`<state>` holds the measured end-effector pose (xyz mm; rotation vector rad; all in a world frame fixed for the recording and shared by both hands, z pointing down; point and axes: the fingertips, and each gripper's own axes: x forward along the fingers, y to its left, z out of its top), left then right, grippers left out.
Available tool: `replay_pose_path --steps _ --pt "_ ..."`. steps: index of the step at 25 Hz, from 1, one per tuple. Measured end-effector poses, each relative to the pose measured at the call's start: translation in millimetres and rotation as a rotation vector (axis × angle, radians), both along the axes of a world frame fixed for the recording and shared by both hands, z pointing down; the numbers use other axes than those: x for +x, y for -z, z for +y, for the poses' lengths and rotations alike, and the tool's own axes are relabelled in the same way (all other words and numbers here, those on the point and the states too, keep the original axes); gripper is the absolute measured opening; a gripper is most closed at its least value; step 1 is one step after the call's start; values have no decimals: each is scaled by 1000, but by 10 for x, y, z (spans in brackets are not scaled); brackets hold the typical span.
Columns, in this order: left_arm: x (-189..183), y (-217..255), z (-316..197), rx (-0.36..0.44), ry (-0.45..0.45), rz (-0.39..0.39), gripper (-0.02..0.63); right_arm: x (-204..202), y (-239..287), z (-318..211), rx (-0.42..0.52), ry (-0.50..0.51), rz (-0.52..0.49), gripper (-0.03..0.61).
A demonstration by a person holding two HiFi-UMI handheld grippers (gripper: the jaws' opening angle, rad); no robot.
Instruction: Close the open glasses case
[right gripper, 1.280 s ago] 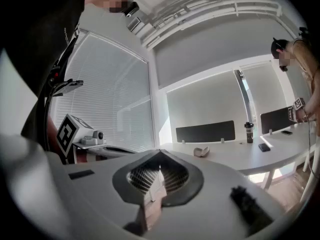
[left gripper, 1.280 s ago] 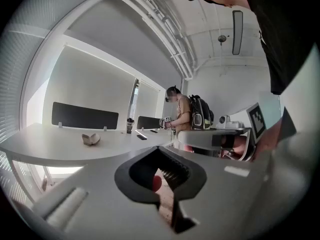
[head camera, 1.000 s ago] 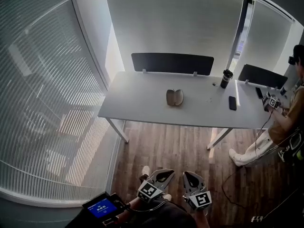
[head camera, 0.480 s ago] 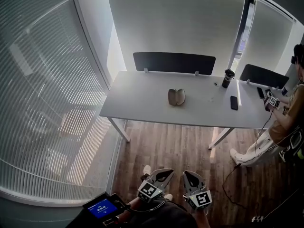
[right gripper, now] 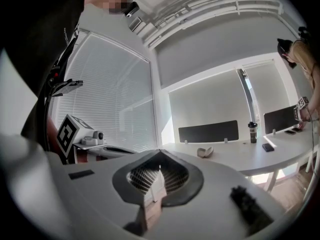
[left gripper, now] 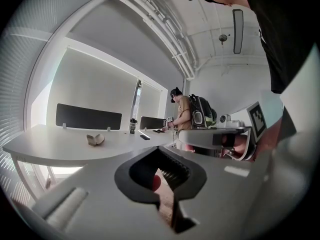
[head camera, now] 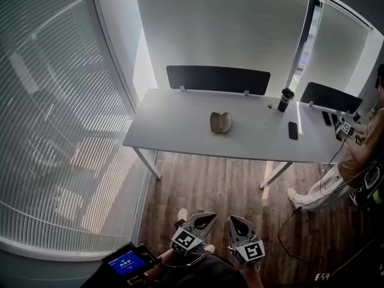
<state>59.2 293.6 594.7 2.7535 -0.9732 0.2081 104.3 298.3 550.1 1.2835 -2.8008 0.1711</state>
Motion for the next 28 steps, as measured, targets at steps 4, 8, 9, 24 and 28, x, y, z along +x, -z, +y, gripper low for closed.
replay_pose_path --steps 4,8,9,24,28 --pt "-22 -63 21 -12 -1 7 6 -32 0 3 4 5 3 -3" --pt "-34 10 17 11 -4 -4 6 -50 21 17 0 6 2 -3" --pt "-34 2 24 6 -4 -5 6 -47 18 21 -2 6 2 -3" --pt "16 -8 33 2 -5 -10 6 -18 -6 10 -1 5 -1 -3" --pt "24 1 26 10 -7 -10 6 -9 -25 9 -7 4 1 -3"
